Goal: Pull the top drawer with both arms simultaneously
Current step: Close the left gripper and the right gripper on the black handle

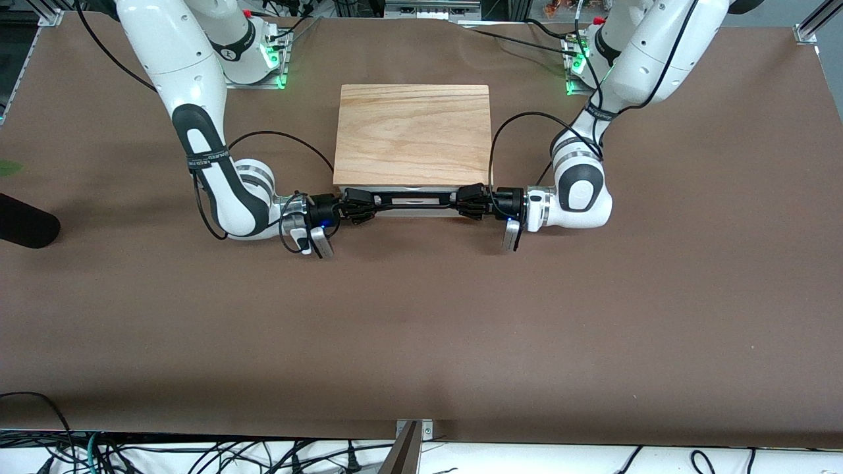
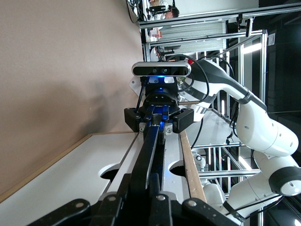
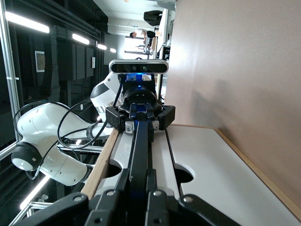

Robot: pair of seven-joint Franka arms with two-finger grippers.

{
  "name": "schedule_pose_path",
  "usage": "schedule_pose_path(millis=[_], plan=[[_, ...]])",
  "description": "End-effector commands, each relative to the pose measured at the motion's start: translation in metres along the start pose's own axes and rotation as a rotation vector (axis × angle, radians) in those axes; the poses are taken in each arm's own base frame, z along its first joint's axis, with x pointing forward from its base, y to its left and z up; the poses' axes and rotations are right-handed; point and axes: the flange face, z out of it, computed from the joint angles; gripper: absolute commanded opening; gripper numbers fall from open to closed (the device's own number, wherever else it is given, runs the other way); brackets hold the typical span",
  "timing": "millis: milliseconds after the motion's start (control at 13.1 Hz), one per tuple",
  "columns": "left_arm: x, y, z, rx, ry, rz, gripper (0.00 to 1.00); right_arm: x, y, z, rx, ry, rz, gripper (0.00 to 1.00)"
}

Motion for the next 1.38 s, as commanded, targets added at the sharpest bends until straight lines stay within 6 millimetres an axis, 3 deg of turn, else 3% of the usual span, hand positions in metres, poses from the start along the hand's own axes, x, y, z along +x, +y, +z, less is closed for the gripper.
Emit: schedule_pose_path(millis=[0,306,612,994,1300], plan=[[-0.027,-0.033,0.003,0.044,-0.019,0.000,0.00,0.013,-0.016,-0.012,0.046,0.040,-0.045,0.00],[-0.026,-0.043,-0.002,0.048,0.006,-0.023,0.00,0.018,-0.020,-0.013,0.047,0.043,-0.052,0.00],[-0.017,-0.049,-0.009,0.047,0.036,-0.023,0.00,0.044,-0.016,-0.012,0.053,0.055,-0.050,0.00],[0.017,-0.051,-0.024,0.052,0.080,-0.009,0.00,0.078,-0.022,-0.031,0.070,0.104,-0.015,0.00],[0.037,-0.058,-0.028,0.049,0.101,-0.003,0.00,0.092,-0.022,-0.049,0.069,0.130,-0.009,0.00]])
